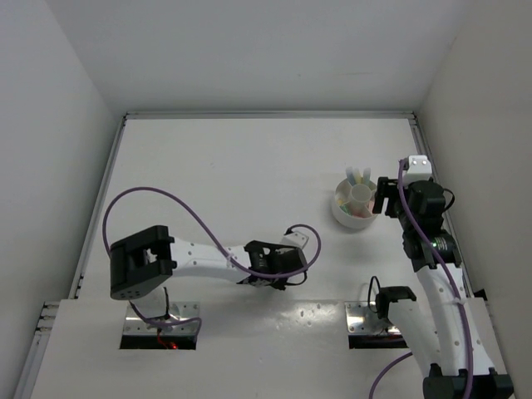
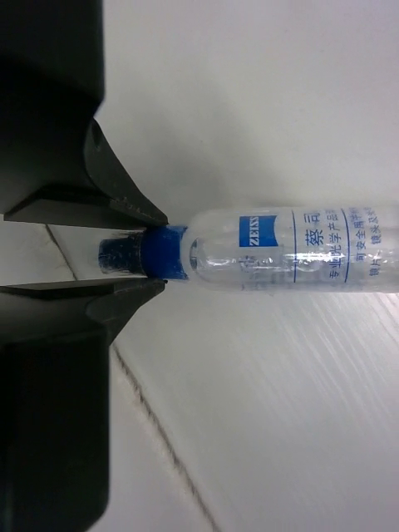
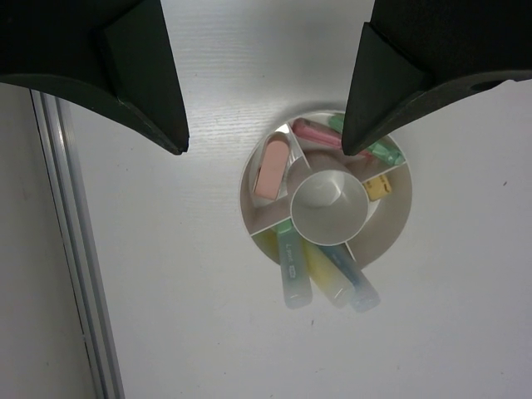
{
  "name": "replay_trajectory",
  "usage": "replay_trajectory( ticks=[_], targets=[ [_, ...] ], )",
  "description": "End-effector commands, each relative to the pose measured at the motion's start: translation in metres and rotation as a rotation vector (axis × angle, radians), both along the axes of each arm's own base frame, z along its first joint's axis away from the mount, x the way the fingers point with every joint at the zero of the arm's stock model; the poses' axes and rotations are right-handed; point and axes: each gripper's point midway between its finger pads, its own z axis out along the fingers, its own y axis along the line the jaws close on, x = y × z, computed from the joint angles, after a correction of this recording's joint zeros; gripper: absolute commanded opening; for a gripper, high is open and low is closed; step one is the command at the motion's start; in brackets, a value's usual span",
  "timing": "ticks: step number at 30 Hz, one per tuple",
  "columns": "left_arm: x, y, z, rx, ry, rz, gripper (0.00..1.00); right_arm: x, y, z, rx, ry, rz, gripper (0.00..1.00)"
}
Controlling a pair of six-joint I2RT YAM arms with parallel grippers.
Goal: Sort the stationery into containers
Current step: Pick up the stationery from the center of the board, then place the stationery in the storage box.
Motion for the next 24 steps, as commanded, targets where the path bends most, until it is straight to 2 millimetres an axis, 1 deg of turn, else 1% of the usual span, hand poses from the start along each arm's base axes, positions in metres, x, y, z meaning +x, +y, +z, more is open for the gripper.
replay_trajectory(
  ticks=[1, 2, 3, 5, 6, 7, 8, 9, 10, 11, 12, 13, 14, 15, 16, 17, 18, 19, 20, 21, 22, 23, 24],
  targets=[
    [0.006, -0.035, 0.067, -0.168, -0.049, -0.044, 0.06, 0.005, -0.001, 0.012, 0.015, -0.052, -0.014, 0.75],
    [0.004, -0.04, 0.078, -0.198, -0.047, -0.062, 0.04, 0.004, -0.003, 0.014, 0.011, -0.061, -0.024, 0.75],
    [0.011, -0.047, 0.104, -0.273, -0.04, -0.063, 0.02, 0.003, -0.005, 0.01, 0.006, -0.052, -0.034, 0.74],
    [0.018, -0.057, 0.135, -0.371, -0.041, -0.073, 0.0, 0.004, -0.008, 0.013, -0.001, -0.063, -0.051, 0.59],
    [0.023, -0.064, 0.153, -0.441, -0.043, -0.078, 0.0, 0.002, -0.011, 0.015, -0.006, -0.074, -0.065, 0.5],
    [0.031, -0.065, 0.174, -0.517, -0.027, -0.083, 0.0, 0.003, -0.018, 0.018, -0.013, -0.087, -0.108, 0.28],
    [0.036, -0.068, 0.19, -0.57, -0.028, -0.089, 0.0, 0.003, -0.022, 0.017, -0.023, -0.09, -0.133, 0.21],
    [0.041, -0.074, 0.207, -0.622, -0.024, -0.103, 0.0, 0.0, -0.029, 0.02, -0.028, -0.103, -0.176, 0.18],
    [0.055, -0.07, 0.214, -0.639, -0.032, -0.079, 0.0, 0.001, -0.031, 0.022, -0.031, -0.113, -0.187, 0.18],
    [0.061, -0.07, 0.221, -0.654, -0.036, -0.073, 0.0, 0.0, -0.031, 0.025, -0.03, -0.123, -0.187, 0.17],
    [0.066, -0.07, 0.219, -0.652, -0.027, -0.068, 0.0, 0.0, -0.031, 0.025, -0.03, -0.123, -0.187, 0.17],
    [0.073, -0.07, 0.222, -0.662, -0.021, -0.076, 0.0, -0.001, -0.031, 0.027, -0.029, -0.132, -0.187, 0.17],
    [0.077, -0.071, 0.212, -0.647, 0.002, -0.074, 0.0, -0.002, -0.033, 0.023, -0.033, -0.124, -0.196, 0.17],
    [0.081, -0.076, 0.219, -0.666, -0.005, -0.091, 0.0, -0.003, -0.034, 0.023, -0.037, -0.124, -0.204, 0.17],
    [0.082, -0.079, 0.219, -0.673, 0.016, -0.106, 0.0, -0.002, -0.034, 0.025, -0.036, -0.133, -0.204, 0.17],
    [0.09, -0.083, 0.214, -0.668, 0.015, -0.109, 0.0, -0.002, -0.038, 0.028, -0.043, -0.142, -0.227, 0.17],
    [0.095, -0.09, 0.225, -0.681, -0.008, -0.123, 0.0, -0.002, -0.038, 0.028, -0.043, -0.143, -0.228, 0.17],
    [0.1, -0.094, 0.23, -0.692, -0.007, -0.139, 0.0, -0.003, -0.041, 0.028, -0.048, -0.143, -0.24, 0.17],
    [0.107, -0.097, 0.232, -0.693, -0.012, -0.145, 0.0, -0.003, -0.043, 0.028, -0.046, -0.145, -0.261, 0.17],
    [0.112, -0.109, 0.234, -0.701, -0.009, -0.154, 0.0, -0.003, -0.043, 0.028, -0.046, -0.145, -0.261, 0.17],
    [0.116, -0.113, 0.236, -0.71, 0.004, -0.178, 0.0, -0.005, -0.045, 0.029, -0.049, -0.157, -0.273, 0.17],
    [0.122, -0.115, 0.233, -0.701, 0.017, -0.17, 0.0, -0.005, -0.045, 0.029, -0.049, -0.157, -0.273, 0.17],
    [0.127, -0.12, 0.233, -0.699, 0.009, -0.177, 0.0, -0.005, -0.047, 0.034, -0.05, -0.176, -0.283, 0.17]
  ],
)
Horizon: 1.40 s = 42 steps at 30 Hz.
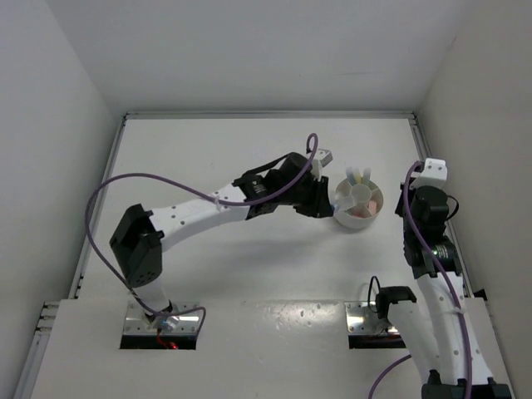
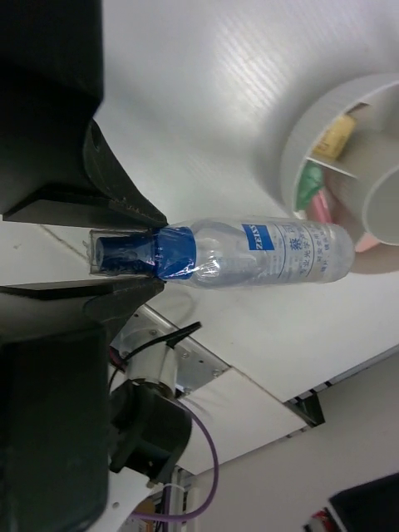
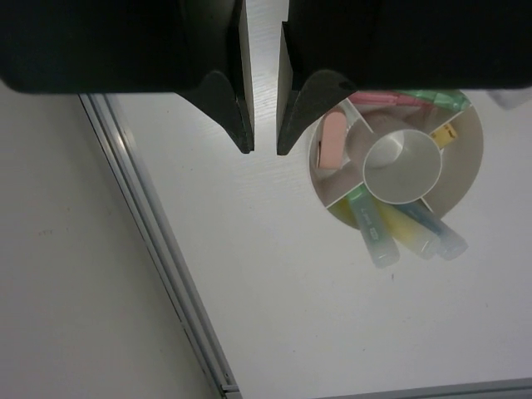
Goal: Sort the stationery into containers
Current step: Place the stationery in the storage box.
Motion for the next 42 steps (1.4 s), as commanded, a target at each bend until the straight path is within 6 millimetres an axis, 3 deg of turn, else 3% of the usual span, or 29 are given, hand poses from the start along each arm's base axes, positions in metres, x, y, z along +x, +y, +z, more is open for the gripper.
replay_trajectory(
  ticks=[1, 4, 7, 8, 21, 31, 32, 33, 36, 42],
  targets=[
    [0.021, -0.022, 0.032, -0.09, -0.039, -0.068, 0.0, 0.001, -0.009, 0.016, 0.003, -0.081, -0.06, 0.17],
    [0.034, -0.029, 0.032, -0.103, -0.03, -0.074, 0.0, 0.001, -0.009, 0.016, 0.003, -0.081, -0.06, 0.17],
    [0.043, -0.035, 0.022, -0.097, -0.008, -0.07, 0.0, 0.001, -0.009, 0.016, 0.003, -0.081, -0.06, 0.17],
    [0.049, -0.034, 0.011, -0.083, 0.011, -0.066, 0.0, 0.001, -0.009, 0.016, 0.003, -0.081, -0.06, 0.17],
    [0.066, -0.069, 0.016, -0.183, 0.076, -0.119, 0.0, -0.001, -0.008, 0.017, 0.006, -0.09, -0.052, 0.17],
    [0.085, -0.069, 0.037, -0.195, 0.105, -0.01, 0.0, -0.002, -0.008, 0.019, 0.006, -0.1, -0.052, 0.17],
    [0.084, -0.069, 0.025, -0.157, 0.126, -0.01, 0.0, -0.002, -0.008, 0.019, 0.006, -0.1, -0.052, 0.17],
    [0.089, -0.07, 0.031, -0.161, 0.114, 0.001, 0.0, -0.002, -0.008, 0.019, 0.006, -0.1, -0.052, 0.17],
    [0.09, -0.071, 0.017, -0.123, 0.135, 0.0, 0.0, -0.003, -0.008, 0.021, 0.007, -0.109, -0.052, 0.17],
    [0.09, -0.065, 0.012, -0.088, 0.14, 0.018, 0.0, -0.003, -0.008, 0.017, 0.006, -0.1, -0.052, 0.17]
  ],
)
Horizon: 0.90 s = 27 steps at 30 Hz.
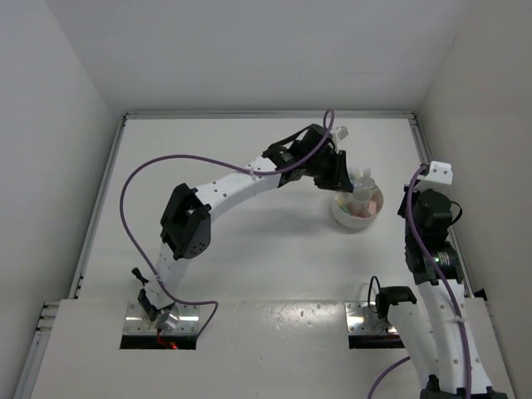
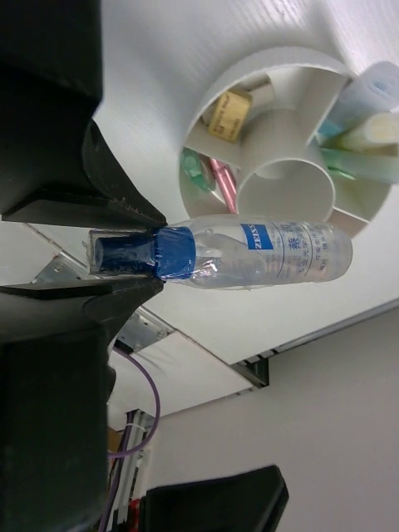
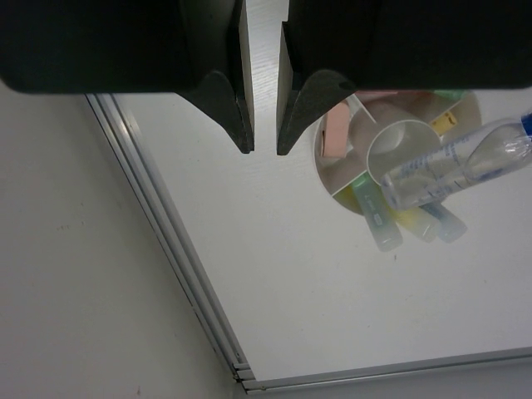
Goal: Sort the stationery into containers
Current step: Place the stationery in the storage box.
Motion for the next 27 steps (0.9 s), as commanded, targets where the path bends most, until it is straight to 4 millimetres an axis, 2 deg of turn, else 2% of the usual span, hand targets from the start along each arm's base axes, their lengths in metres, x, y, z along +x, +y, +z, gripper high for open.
replay_trajectory(
  ticks=[1, 4, 9, 10, 11, 13, 14, 18, 19, 20, 27],
  targets=[
    [0.013, 0.007, 0.011, -0.003, -0.021, 0.029, 0.0, 0.003, -0.002, 0.007, 0.013, -0.047, -0.017, 0.17],
    [0.014, 0.009, 0.009, 0.011, -0.026, 0.032, 0.0, 0.003, -0.002, 0.007, 0.013, -0.047, -0.017, 0.17],
    [0.016, 0.009, -0.005, 0.037, -0.01, 0.039, 0.0, 0.003, -0.002, 0.007, 0.013, -0.047, -0.017, 0.17],
    [0.016, 0.009, -0.014, 0.054, 0.004, 0.039, 0.0, 0.002, -0.002, 0.009, 0.013, -0.056, -0.017, 0.17],
    [0.017, 0.008, -0.008, 0.045, -0.003, 0.039, 0.0, 0.002, -0.002, 0.009, 0.013, -0.056, -0.017, 0.17],
    [0.016, 0.006, -0.017, 0.057, 0.013, 0.031, 0.0, 0.002, -0.002, 0.009, 0.013, -0.056, -0.017, 0.17],
    [0.017, 0.005, -0.013, 0.05, 0.007, 0.031, 0.0, 0.002, -0.002, 0.009, 0.013, -0.056, -0.017, 0.17],
    [0.017, 0.002, -0.02, 0.053, 0.018, 0.022, 0.0, 0.002, -0.004, 0.009, 0.011, -0.056, -0.026, 0.17],
    [0.018, 0.001, -0.015, 0.045, 0.011, 0.022, 0.0, 0.002, -0.004, 0.009, 0.011, -0.056, -0.026, 0.17],
    [0.019, 0.001, -0.02, 0.051, 0.017, 0.022, 0.0, 0.002, -0.004, 0.009, 0.011, -0.056, -0.026, 0.17],
    [0.018, 0.001, -0.012, 0.048, 0.014, 0.022, 0.0, 0.002, -0.004, 0.009, 0.011, -0.056, -0.026, 0.17]
  ],
)
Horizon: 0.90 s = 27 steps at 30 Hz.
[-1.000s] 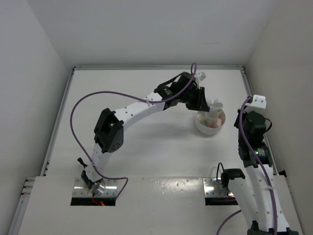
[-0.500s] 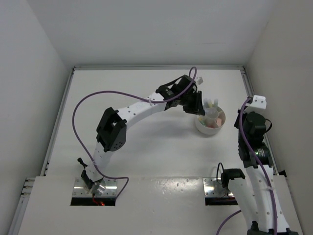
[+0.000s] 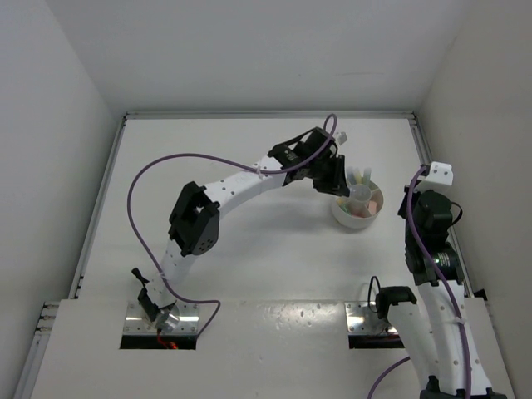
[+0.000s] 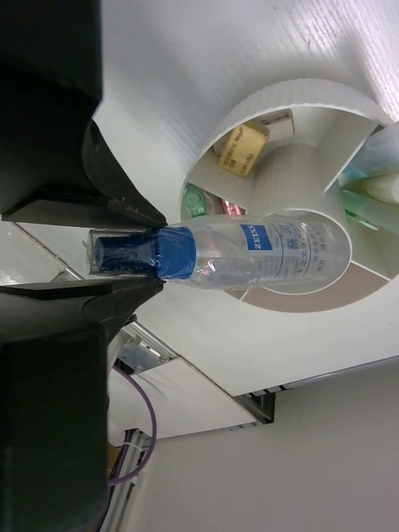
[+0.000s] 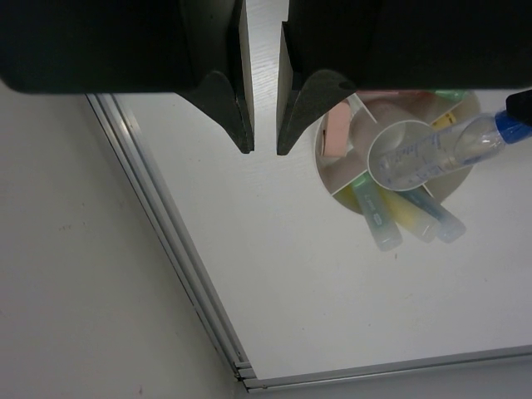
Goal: Sort the stationery into containers
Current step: Place the stationery in the storage box.
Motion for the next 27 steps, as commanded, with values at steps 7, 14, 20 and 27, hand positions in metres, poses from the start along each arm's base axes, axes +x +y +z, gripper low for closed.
replay_trajectory(
  ticks=[7, 14, 20, 27],
  targets=[
    [0.019, -0.002, 0.03, -0.051, -0.05, 0.013, 0.07, 0.003, -0.003, 0.009, 0.011, -0.052, -0.023, 0.18],
    [0.02, -0.002, 0.022, -0.029, -0.031, 0.026, 0.08, 0.002, -0.003, 0.012, 0.012, -0.061, -0.023, 0.18],
    [0.027, 0.002, 0.027, -0.005, -0.067, 0.051, 0.07, 0.002, -0.003, 0.012, 0.012, -0.061, -0.023, 0.18],
    [0.028, 0.002, 0.023, 0.011, -0.062, 0.045, 0.07, 0.002, -0.003, 0.012, 0.012, -0.061, -0.023, 0.18]
  ],
)
